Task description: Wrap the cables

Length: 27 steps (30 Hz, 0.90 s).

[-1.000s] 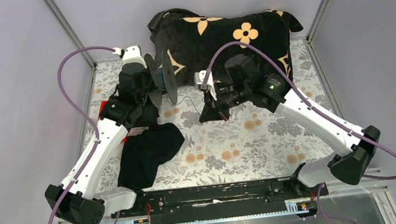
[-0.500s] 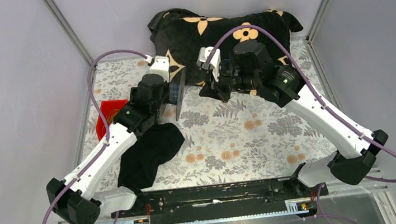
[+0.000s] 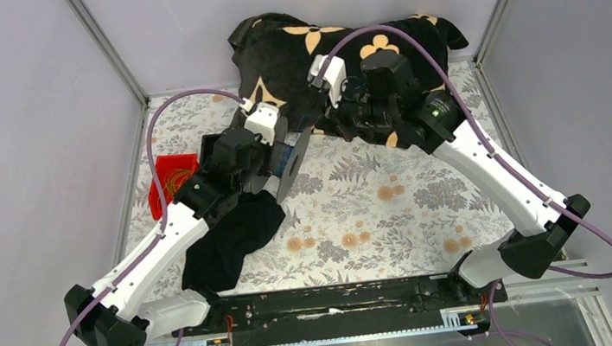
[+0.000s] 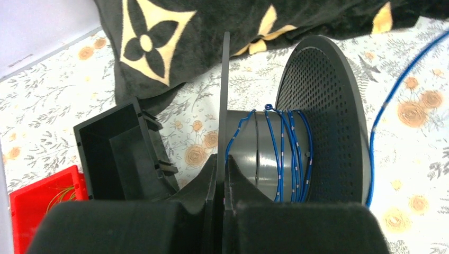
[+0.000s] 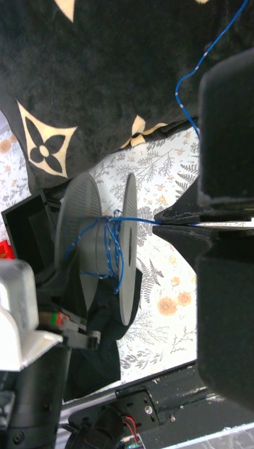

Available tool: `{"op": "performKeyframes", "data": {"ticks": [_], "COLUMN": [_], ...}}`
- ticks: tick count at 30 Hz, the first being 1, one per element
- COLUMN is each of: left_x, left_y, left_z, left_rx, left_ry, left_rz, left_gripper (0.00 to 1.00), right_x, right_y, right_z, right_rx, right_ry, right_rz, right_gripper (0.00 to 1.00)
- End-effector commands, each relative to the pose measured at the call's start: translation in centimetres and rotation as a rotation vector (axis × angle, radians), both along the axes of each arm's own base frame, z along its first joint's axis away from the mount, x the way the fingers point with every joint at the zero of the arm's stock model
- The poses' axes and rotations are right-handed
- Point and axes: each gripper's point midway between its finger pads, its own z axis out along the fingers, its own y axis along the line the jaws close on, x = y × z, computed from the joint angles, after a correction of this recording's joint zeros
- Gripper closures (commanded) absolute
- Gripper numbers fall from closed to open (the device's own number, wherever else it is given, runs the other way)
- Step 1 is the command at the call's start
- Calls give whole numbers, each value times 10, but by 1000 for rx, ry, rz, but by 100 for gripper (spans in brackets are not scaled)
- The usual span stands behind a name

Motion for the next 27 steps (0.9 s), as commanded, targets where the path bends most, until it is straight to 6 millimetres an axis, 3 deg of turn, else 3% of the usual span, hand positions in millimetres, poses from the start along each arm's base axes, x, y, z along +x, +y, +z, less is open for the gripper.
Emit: {"op": "performKeyframes", "data": {"ticks": [1,6,15,22,27], "left_x": [-6,-19,-41,-50,-48], "left_y": [-18,-27,-39,-42,-39], "left_z": [28,27,38,54,66], "left_rx": [-67,-86,-146,-214,-273], "left_ry": [-91,-72,-64,-48,-34], "left_rz": [-100,-184,-300,-327,-316], "left_gripper": [100,100,100,100,100], "right_x": [22,40,72,81,74], "right_y": [-9,-18,-43,-59,-65], "right_z": [35,25,-12,-59,-93], "right_rx": [75,71,65,35,19], "right_ry": [-75,-45,37,127,203], "right_rz": [-64,-93,-150,-175,-146], "right_gripper": [100,100,100,100,96]}}
